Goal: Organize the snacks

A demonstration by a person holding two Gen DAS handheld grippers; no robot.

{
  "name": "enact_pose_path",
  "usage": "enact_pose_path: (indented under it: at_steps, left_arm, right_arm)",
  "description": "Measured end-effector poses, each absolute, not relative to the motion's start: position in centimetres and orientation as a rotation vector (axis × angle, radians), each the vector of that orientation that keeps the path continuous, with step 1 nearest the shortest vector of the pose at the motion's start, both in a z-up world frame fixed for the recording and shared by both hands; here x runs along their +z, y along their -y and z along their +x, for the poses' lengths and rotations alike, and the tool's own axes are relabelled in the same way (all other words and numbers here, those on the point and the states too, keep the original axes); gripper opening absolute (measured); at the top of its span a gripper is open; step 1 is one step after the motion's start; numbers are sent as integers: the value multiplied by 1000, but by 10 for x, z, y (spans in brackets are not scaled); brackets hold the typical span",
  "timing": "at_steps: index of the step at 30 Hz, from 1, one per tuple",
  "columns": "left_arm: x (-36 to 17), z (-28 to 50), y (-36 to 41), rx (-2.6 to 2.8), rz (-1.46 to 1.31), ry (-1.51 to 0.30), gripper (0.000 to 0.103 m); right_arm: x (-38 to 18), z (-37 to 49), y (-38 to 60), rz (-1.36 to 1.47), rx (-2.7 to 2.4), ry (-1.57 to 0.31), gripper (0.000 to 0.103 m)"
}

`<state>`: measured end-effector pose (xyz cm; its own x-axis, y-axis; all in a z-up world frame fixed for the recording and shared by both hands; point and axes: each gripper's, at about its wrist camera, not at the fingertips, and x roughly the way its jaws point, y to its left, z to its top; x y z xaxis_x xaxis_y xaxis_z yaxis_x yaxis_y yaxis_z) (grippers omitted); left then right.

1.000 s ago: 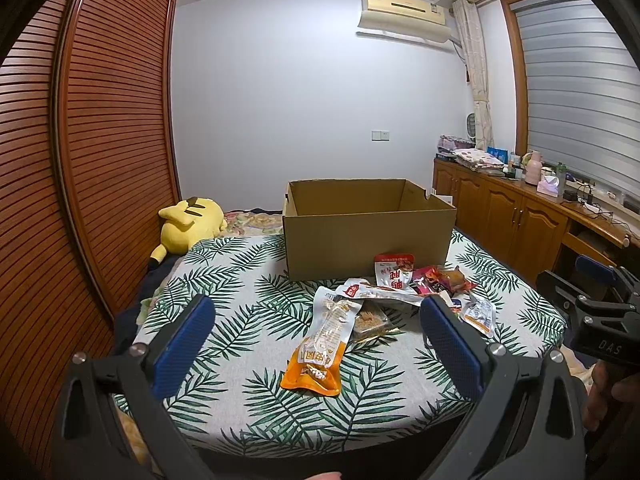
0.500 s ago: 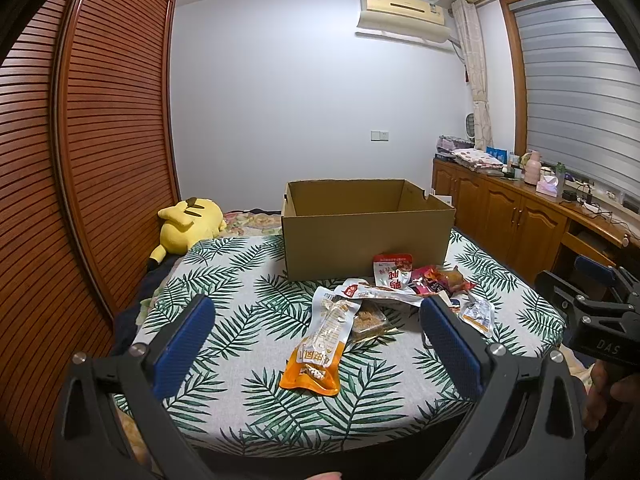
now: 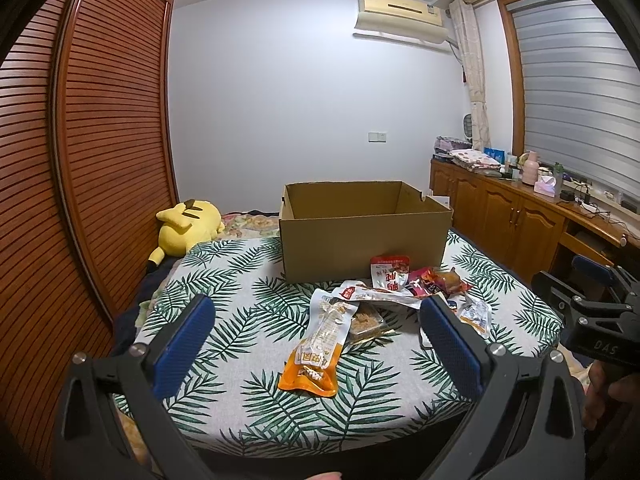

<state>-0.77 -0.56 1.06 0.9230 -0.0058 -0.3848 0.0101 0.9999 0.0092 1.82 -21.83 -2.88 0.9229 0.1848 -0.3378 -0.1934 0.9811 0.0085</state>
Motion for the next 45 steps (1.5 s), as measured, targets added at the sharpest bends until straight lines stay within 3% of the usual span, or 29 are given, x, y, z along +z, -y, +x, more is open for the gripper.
enact_pose_path:
  at_steps: [12, 34, 39, 45]
  left_arm:
    - [-5, 6, 6, -20, 24, -446, 103]
    - [-64, 101, -23, -131, 25, -668, 101]
    - [-76, 127, -23, -209, -1, -736, 95]
    - [-88, 160, -24, -289, -54, -840, 84]
  right_arm:
    - [-36, 31, 213, -30, 220, -375, 103]
    - [-76, 112, 194, -138, 407, -536, 101]
    - [-80, 134, 180, -166, 502, -590, 95]
    - [-82, 163, 163, -187, 595, -676, 80]
